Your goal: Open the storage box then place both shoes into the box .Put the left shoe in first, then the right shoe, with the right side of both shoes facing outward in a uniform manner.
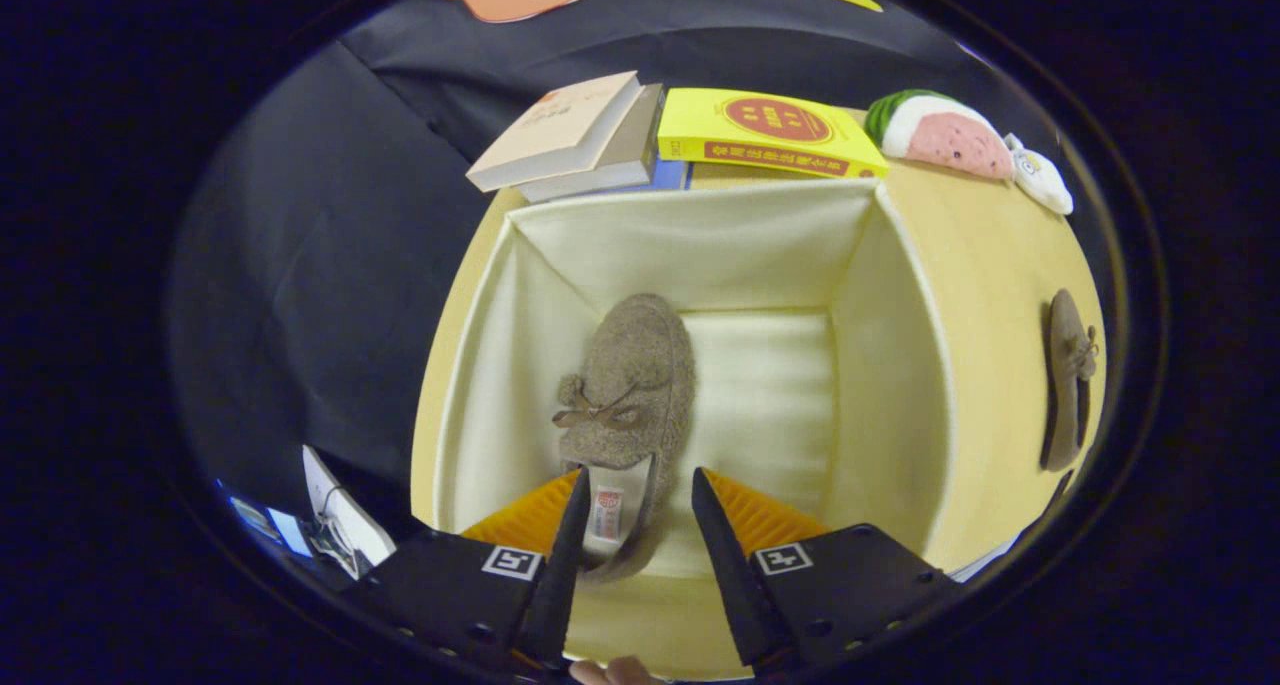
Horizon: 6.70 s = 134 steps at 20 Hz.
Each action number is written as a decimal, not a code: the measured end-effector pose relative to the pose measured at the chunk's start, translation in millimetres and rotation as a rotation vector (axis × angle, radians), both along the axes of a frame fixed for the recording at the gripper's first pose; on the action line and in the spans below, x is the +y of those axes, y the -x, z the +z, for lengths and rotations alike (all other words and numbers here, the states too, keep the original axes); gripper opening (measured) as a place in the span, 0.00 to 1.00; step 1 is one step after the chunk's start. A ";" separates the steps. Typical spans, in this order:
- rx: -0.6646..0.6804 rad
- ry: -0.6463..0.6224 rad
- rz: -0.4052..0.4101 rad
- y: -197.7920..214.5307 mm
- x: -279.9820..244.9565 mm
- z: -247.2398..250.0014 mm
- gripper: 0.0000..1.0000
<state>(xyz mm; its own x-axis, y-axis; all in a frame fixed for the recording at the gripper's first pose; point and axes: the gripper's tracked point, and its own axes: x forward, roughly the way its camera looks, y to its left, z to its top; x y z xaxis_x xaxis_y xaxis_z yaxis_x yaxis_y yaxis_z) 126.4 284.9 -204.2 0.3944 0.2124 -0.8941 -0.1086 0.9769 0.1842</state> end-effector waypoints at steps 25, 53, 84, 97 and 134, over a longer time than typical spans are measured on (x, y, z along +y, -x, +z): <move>-0.136 0.376 -0.332 -7.5 -407.9 38.1 0.96; -0.032 0.238 -0.360 -18.0 -489.2 -34.9 0.01; -0.189 -0.174 -0.147 24.2 -67.8 74.3 0.01; -0.490 0.057 -0.247 4.0 -79.6 39.5 0.06; -1.364 0.162 -0.309 143.9 -228.2 193.5 0.96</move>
